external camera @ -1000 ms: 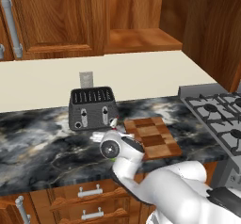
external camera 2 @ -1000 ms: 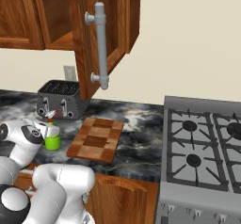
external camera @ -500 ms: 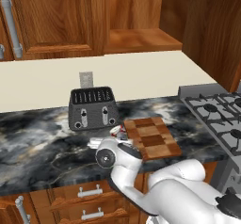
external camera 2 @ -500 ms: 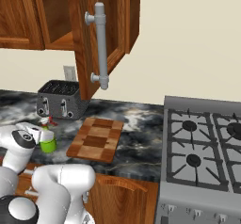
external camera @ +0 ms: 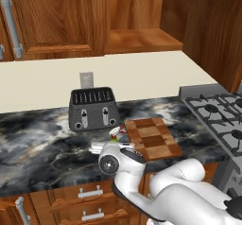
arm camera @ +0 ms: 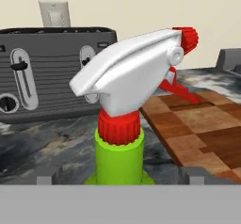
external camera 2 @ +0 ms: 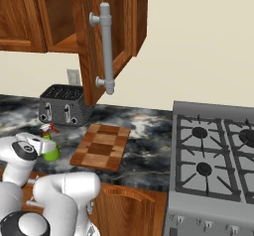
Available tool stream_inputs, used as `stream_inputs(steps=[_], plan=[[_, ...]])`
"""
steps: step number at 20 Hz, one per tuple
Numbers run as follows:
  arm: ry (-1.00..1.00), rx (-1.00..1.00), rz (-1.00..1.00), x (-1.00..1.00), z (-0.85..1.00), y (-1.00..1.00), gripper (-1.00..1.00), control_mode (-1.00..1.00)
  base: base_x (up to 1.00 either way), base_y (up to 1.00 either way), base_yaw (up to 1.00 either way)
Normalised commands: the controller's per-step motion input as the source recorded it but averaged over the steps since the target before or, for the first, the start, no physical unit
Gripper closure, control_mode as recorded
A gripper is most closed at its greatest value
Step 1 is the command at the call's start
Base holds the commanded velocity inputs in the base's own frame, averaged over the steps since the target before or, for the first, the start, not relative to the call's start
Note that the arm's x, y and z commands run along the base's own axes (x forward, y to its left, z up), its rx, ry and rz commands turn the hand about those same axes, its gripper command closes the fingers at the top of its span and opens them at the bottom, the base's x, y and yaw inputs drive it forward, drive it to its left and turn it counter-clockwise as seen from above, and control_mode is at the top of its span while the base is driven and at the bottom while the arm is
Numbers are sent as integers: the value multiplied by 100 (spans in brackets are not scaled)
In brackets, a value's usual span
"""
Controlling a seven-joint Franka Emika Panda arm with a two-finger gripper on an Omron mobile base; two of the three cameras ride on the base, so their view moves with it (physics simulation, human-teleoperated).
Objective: Grab the spray bottle from the cabinet, then place it next to the cutting board for sanitizing. Then grab the dish brush from the countertop next to the sink and place it next to the cutting board.
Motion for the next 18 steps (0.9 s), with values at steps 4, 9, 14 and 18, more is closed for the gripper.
stream_inputs(steps=[4, 9, 14, 18], plan=[[-1, -5, 9, -29, 0, 41, -100, -100, 0, 0, 0], [-6, 1, 3, -68, 41, 2, -100, -100, 0, 0, 0], [0, 9, 0, -64, 100, 0, -100, -100, 0, 0, 0], [31, 7, -5, -44, 100, -16, -100, -100, 0, 0, 0]])
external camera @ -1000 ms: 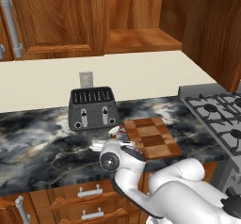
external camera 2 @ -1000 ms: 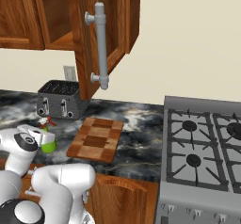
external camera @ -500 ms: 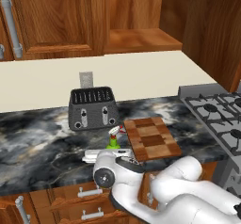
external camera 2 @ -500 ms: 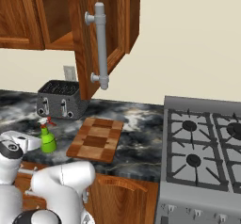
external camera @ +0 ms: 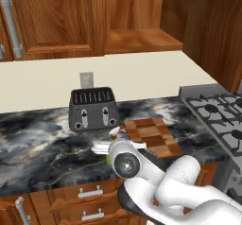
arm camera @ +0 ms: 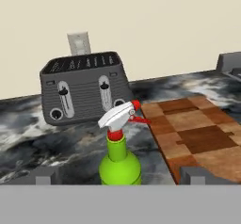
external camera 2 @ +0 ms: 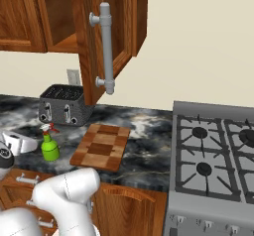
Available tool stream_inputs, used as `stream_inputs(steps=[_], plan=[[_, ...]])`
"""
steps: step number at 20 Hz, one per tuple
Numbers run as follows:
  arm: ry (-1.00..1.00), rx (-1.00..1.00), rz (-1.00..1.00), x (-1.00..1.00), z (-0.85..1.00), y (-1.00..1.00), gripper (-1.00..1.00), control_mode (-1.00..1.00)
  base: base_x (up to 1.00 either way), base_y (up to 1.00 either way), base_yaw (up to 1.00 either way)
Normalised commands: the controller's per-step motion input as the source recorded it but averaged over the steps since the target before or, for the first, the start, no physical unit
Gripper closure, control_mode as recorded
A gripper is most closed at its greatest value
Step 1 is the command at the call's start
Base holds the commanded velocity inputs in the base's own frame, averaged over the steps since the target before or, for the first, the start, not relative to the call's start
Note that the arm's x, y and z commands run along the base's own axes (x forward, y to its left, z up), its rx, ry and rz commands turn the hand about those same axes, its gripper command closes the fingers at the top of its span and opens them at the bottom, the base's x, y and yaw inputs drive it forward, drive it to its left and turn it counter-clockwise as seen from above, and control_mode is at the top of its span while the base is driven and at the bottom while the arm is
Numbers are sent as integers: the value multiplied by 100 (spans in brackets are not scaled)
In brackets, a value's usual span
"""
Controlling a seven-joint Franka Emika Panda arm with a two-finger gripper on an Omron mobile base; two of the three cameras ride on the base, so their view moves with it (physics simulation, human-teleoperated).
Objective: Grab the spray bottle from the cabinet, then place it next to the cutting board for sanitizing. Then grab the dish brush from the countertop next to the sink and place it next to the cutting board.
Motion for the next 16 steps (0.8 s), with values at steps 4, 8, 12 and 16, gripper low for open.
stream_inputs(steps=[4, 8, 12, 16], plan=[[45, -3, -7, -40, 80, -23, -100, -100, 0, 0, 0], [23, -3, 0, -54, 90, -34, -100, -100, 0, 0, 0], [0, 0, 1, -43, 33, -66, -100, -100, 0, 0, 0], [-4, 0, 1, -38, 15, -65, -100, -100, 0, 0, 0]])
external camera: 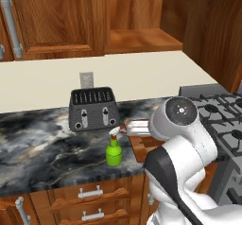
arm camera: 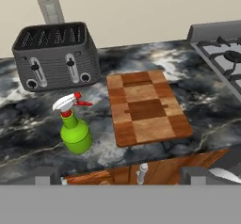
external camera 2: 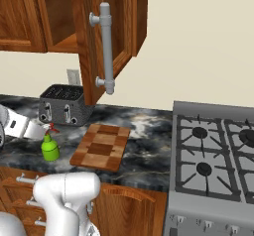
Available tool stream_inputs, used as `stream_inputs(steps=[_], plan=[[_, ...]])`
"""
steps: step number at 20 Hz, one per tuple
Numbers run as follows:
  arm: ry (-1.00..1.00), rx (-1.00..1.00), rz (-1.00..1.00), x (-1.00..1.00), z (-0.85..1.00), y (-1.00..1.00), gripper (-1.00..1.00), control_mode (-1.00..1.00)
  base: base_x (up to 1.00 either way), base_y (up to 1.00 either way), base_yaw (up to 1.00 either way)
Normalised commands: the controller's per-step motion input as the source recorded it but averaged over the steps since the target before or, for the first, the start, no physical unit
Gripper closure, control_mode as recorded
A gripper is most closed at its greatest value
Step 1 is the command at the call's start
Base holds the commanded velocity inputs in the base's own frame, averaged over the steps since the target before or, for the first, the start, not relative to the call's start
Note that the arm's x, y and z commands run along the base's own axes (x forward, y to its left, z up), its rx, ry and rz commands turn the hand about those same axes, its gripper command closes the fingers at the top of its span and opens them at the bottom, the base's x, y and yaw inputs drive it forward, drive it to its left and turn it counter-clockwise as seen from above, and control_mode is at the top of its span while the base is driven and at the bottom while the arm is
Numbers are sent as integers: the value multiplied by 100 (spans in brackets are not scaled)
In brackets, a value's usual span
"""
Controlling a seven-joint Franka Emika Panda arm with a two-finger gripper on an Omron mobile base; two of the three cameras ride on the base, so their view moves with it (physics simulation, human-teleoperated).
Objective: Grab the spray bottle from the cabinet, then place it next to the cutting board for sanitizing. Then grab the dish brush from the countertop next to the sink and place it next to the cutting board.
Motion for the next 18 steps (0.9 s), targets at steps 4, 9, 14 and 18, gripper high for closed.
stream_inputs(steps=[4, 9, 14, 18], plan=[[0, 5, 5, -29, 11, -79, -100, -100, 0, 0, 0], [0, 5, 16, -9, 16, -51, -100, -100, 0, 0, 0], [-8, -1, 11, -36, 0, -42, -100, -100, 0, 0, 0], [-15, 0, 8, 3, 0, -28, -100, -100, 0, 0, 0]])
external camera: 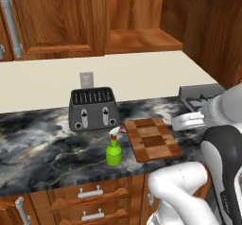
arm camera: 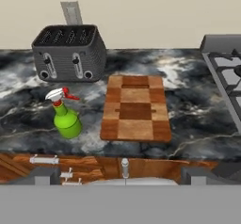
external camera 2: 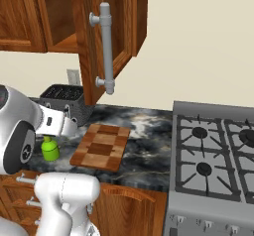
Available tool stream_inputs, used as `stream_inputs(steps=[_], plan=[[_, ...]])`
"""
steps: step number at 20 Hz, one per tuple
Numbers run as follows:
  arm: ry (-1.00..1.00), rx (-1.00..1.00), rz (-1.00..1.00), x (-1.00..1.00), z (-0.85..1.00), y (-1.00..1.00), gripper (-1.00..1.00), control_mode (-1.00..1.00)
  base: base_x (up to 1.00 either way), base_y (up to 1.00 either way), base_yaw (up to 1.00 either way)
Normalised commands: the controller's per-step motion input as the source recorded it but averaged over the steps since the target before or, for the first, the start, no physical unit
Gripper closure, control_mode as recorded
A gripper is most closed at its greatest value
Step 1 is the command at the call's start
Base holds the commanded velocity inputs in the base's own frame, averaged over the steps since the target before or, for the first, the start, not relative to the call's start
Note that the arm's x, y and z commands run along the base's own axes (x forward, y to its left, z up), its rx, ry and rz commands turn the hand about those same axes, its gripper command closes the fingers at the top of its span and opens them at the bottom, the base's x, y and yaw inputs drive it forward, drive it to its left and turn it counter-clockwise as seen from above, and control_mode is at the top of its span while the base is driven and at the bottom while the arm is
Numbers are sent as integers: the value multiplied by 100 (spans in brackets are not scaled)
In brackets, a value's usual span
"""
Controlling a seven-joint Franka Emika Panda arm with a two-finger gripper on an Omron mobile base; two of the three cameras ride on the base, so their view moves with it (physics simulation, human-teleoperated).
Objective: Grab the spray bottle from the cabinet, then place it next to the cutting board for sanitizing. Then grab the dish brush from the countertop next to the sink and place it next to the cutting board.
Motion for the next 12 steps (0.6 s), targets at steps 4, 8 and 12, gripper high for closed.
stream_inputs(steps=[4, 8, 12], plan=[[-19, 0, 4, 1, 0, -1, -100, -100, 0, 0, 0], [-10, 0, 0, 0, 0, 0, -100, 100, -20, 0, 0], [0, 0, 0, 0, 0, 0, -100, 100, -87, 4, 0]])
